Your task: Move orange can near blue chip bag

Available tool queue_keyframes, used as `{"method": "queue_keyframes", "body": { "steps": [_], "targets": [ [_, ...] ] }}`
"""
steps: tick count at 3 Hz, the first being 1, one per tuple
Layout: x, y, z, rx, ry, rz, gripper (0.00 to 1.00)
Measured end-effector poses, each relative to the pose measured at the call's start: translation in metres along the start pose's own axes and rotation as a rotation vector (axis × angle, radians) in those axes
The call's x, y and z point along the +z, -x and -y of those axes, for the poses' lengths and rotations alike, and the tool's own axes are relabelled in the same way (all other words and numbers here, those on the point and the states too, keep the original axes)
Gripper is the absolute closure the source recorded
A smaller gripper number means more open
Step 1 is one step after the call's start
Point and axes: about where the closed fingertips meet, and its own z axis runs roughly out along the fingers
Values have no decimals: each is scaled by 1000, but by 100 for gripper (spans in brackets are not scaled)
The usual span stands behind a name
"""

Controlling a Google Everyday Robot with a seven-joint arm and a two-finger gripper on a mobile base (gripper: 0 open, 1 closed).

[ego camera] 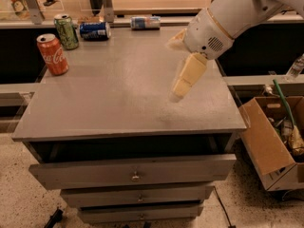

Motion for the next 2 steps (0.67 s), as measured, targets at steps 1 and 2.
{"method": "queue_keyframes", "body": {
  "steps": [1, 2],
  "targets": [
    [12, 15, -3, -7, -3, 69, 0],
    [19, 28, -4, 23, -31, 110, 0]
  ]
}}
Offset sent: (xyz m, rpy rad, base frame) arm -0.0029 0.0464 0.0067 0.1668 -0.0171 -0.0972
